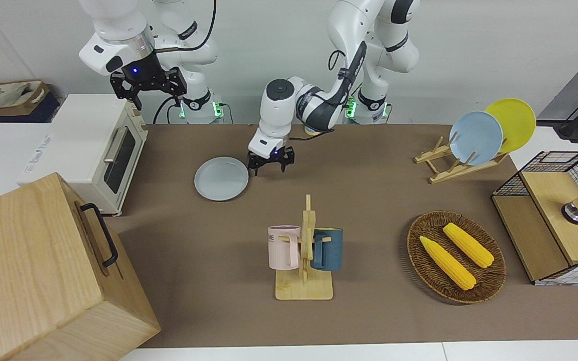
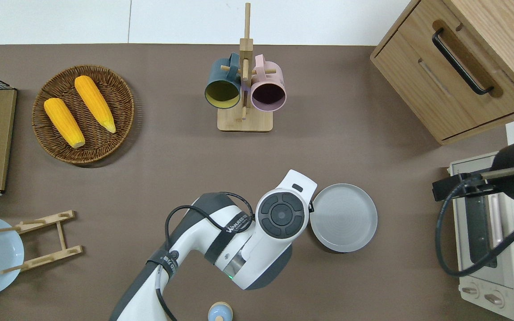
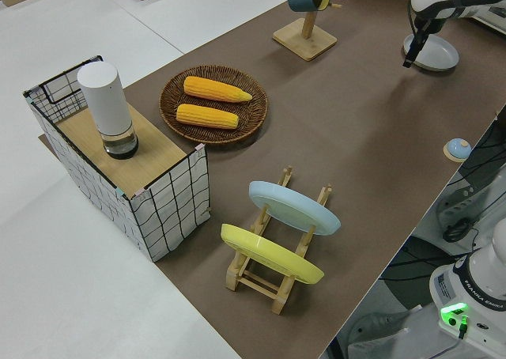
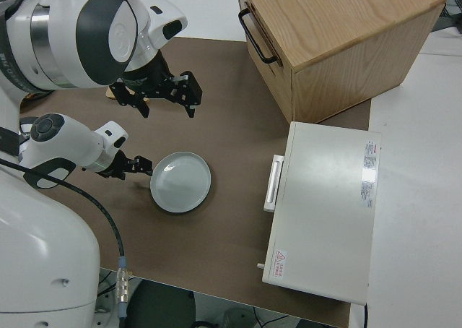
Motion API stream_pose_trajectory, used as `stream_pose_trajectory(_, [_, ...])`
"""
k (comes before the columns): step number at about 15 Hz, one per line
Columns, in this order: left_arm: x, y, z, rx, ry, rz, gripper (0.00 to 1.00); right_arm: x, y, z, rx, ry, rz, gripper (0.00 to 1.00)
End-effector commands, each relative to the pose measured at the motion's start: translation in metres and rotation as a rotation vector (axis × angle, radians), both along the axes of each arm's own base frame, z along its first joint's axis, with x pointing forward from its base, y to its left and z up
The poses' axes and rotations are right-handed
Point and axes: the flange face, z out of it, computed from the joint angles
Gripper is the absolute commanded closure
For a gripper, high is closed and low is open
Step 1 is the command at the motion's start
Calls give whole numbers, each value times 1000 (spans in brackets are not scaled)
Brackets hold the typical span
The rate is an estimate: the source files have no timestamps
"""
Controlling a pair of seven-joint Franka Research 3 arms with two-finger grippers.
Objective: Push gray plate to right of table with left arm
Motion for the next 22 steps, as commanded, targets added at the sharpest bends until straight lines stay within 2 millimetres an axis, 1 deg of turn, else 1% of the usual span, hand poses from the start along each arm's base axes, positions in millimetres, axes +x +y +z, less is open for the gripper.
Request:
stream_pose_trajectory(1, [5, 40, 26, 6, 45, -36, 9, -3, -2, 4, 2, 4, -15, 17])
stream_pose_trajectory(2, [8, 53, 36, 3, 59, -52, 9, -3, -1, 4, 2, 4, -14, 17])
stream_pose_trajectory(7, [35, 132, 75, 15, 106, -96, 9, -3, -2, 4, 2, 4, -15, 17])
stream_pose_trajectory(9, [42, 162, 91, 22, 121, -110, 9, -3, -2, 4, 1, 4, -17, 17])
stream_pose_trajectory(13, [51, 219, 123, 24, 137, -144, 9, -3, -1, 4, 2, 4, -14, 17])
stream_pose_trajectory(15, [54, 244, 139, 26, 140, -163, 9, -3, -1, 4, 2, 4, -14, 17])
stream_pose_trajectory(19, [57, 312, 167, 19, 129, -201, 9, -3, -2, 4, 2, 4, -15, 17])
stream_pose_trajectory(22, [58, 347, 183, 39, 113, -225, 9, -3, -2, 4, 1, 4, -17, 17])
